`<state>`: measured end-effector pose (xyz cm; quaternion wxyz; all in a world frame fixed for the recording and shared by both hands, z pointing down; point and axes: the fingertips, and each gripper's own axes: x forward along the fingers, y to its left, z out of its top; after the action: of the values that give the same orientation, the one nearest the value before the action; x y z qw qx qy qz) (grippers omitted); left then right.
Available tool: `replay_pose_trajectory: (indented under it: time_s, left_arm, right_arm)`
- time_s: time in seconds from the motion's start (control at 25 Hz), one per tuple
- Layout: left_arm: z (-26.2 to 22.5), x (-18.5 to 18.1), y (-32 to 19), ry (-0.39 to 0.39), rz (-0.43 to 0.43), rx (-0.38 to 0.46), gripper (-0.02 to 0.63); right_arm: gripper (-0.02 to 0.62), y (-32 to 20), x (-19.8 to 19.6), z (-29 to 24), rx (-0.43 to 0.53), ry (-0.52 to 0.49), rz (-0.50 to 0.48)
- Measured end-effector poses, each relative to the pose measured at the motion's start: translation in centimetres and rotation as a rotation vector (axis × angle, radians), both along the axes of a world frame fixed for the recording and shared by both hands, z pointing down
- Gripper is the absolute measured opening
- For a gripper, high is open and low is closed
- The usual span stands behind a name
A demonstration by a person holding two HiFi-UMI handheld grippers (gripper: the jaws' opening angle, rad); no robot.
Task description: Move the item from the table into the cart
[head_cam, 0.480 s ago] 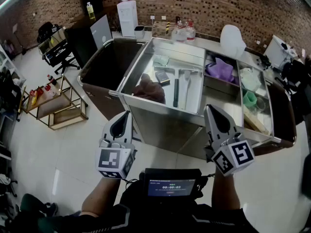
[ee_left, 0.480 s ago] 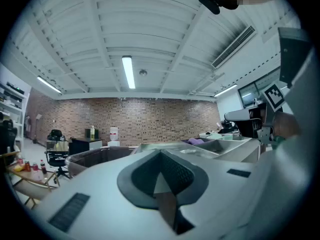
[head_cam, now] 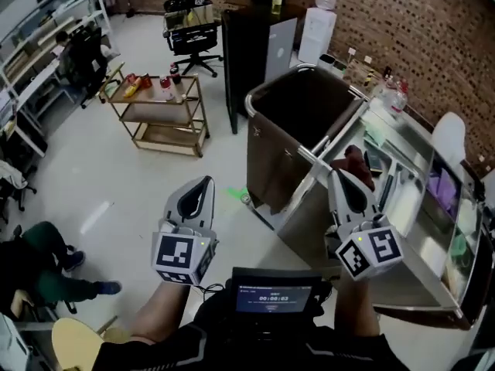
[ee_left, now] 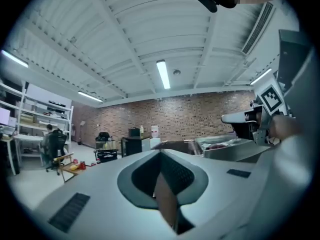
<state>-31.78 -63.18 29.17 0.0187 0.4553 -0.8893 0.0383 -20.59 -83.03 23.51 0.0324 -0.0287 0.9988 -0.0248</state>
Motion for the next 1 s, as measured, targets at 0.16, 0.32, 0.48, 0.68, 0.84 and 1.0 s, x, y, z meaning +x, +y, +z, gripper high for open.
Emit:
replay_pose_trajectory:
  time_s: [0.16, 0.32, 0.48, 0.68, 0.84, 1.0]
  left_arm:
    - [1.3, -5.7, 11.1, 0.038, -0.209, 0.009, 0.008]
    - [2.8, -9.6, 20.8, 0.06, -0.427, 0.019, 0.008]
    - [1.8, -10.8, 29.6, 0.011, -0.691, 0.036, 0.009]
    - [2.1, -8.8, 42.5, 0.022, -0.99, 0.012, 0.008]
    - [3.2, -2.3, 56.4, 0.017, -1.19, 0.023, 0.008]
    - [3.6, 6.4, 69.2, 0.01, -1.367, 0.025, 0.008]
  right_arm:
    - [0.0, 8.5, -9.6, 1.1, 0.002, 0.012, -0.207]
    - [0.0, 17.5, -19.1, 3.3, -0.006, 0.043, -0.454]
    - [0.0, 25.7, -25.7, 4.3, -0.022, 0.055, -0.678]
    - [0.0, 40.5, -31.3, 4.7, -0.038, 0.047, -0.995]
    - [0.0, 58.0, -29.1, 5.9, -0.013, 0.054, -1.214]
    - [0.0, 73.7, -24.0, 6.8, 0.007, 0.063, -1.375]
